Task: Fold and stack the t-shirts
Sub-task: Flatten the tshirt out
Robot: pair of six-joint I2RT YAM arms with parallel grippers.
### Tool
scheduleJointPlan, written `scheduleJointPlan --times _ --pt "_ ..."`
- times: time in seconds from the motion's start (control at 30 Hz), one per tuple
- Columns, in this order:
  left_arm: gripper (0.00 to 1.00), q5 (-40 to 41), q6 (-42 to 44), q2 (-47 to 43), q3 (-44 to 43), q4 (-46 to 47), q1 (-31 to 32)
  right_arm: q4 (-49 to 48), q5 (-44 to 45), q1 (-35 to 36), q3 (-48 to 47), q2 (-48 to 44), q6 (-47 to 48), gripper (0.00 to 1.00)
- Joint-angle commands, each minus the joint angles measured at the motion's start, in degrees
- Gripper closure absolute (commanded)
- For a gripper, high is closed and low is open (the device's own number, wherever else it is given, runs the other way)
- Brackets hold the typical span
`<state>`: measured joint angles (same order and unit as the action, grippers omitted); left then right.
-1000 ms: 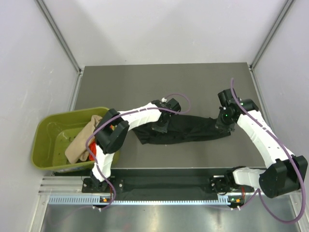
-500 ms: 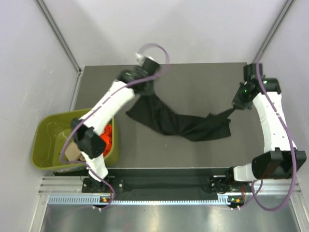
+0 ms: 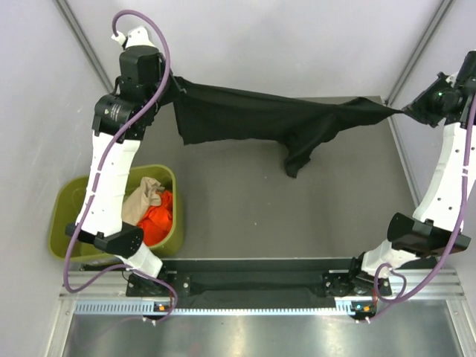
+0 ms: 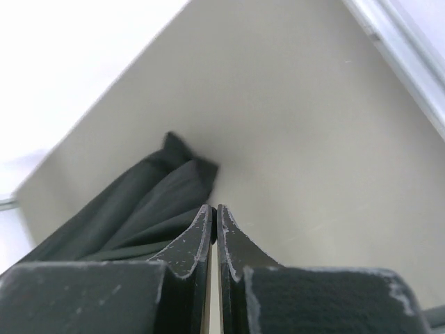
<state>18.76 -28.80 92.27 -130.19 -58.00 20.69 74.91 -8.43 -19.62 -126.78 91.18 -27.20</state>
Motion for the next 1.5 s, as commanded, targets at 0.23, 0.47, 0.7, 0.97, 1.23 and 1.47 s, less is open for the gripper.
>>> scheduleJointPlan --times 0.23,0.47,0.7,0.97,1.23,1.47 --pt "1.0 0.8 1.1 -3.6 -3.9 2.8 -1.5 -17.6 -16.8 -3.0 -1.1 -6.4 -8.8 1.0" --pt "1.0 -1.4 0.4 -5.6 -4.6 6.0 -1.5 -27.0 -21.5 -3.8 -9.0 -5.0 -15.2 1.0" --pt "1.0 0.0 2.2 -7.5 -4.5 6.5 -1.5 -36.6 -26.1 -5.3 -10.8 -3.7 -22.6 1.0" --pt "1.0 0.0 3.0 -8.2 -2.7 6.5 -1.5 -42.0 -25.9 -5.5 -11.2 -1.5 -24.9 1.0" --pt "1.0 -3.7 0.2 -6.8 -0.3 6.8 -1.4 -56.7 -23.5 -5.1 -4.6 -0.4 -26.2 1.0" --pt "1.0 -8.7 -2.8 -6.0 1.0 10.3 -1.4 -64.1 -22.4 -0.2 -1.3 0.8 -24.3 1.0"
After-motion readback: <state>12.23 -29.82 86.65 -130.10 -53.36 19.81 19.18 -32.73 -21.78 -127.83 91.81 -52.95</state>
